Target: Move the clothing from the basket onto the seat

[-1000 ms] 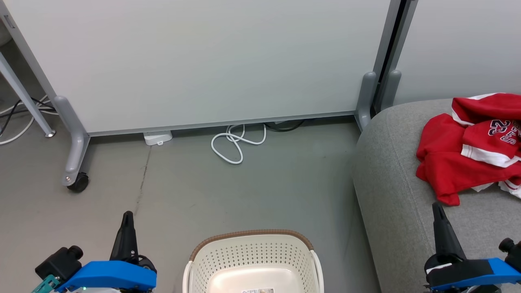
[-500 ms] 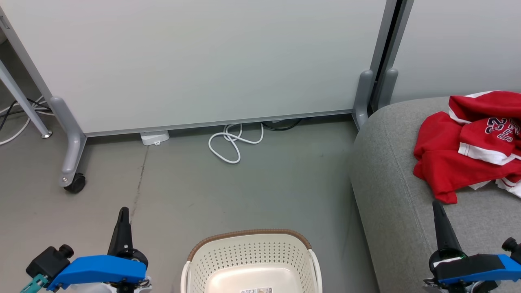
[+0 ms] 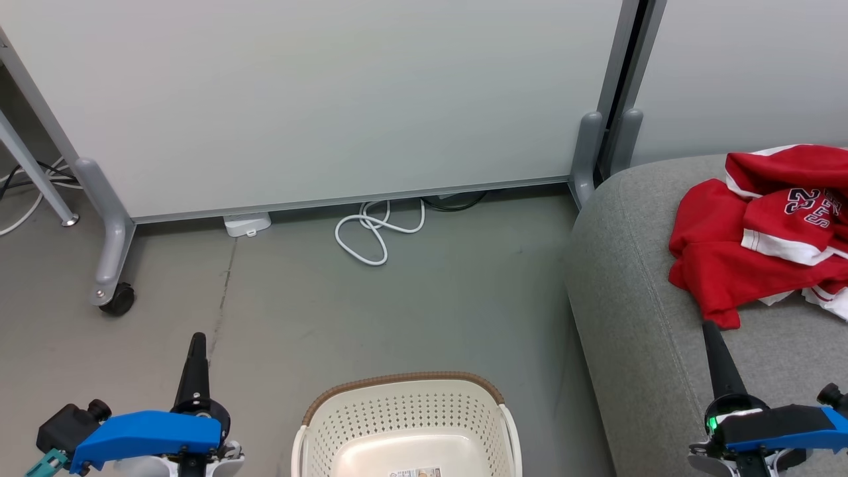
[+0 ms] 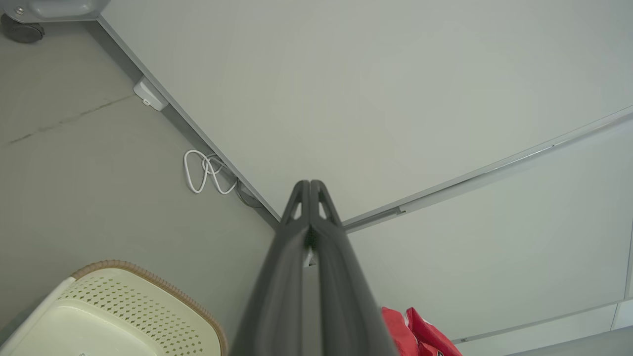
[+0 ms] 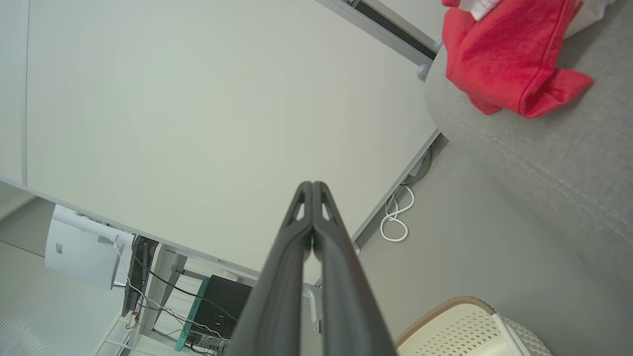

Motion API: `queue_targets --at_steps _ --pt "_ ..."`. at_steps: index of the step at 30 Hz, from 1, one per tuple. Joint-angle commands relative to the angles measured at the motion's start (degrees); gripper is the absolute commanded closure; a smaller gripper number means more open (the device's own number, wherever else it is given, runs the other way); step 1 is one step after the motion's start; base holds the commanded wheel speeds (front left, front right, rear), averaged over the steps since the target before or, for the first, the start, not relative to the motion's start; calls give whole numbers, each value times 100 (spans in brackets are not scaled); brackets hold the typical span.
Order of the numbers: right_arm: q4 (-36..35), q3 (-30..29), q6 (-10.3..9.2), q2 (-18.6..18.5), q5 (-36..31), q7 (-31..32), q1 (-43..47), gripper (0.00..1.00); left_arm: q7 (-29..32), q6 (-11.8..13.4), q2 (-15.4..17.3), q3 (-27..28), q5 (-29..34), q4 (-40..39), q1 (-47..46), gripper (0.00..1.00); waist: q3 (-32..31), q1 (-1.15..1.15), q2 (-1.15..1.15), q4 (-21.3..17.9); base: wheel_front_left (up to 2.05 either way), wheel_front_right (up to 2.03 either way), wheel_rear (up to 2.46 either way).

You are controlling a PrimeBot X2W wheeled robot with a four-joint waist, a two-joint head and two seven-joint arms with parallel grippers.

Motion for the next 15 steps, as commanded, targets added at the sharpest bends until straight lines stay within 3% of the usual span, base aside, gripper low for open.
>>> queue_targets --at_steps 1,15 --pt "-20 -14 2 -39 196 50 -136 100 51 -50 6 73 -171 -61 -173 100 2 0 0 -6 0 0 0" --pt "53 -39 2 -43 973 251 -225 100 251 -107 -30 206 -936 -52 -233 100 19 0 0 -54 0 0 0"
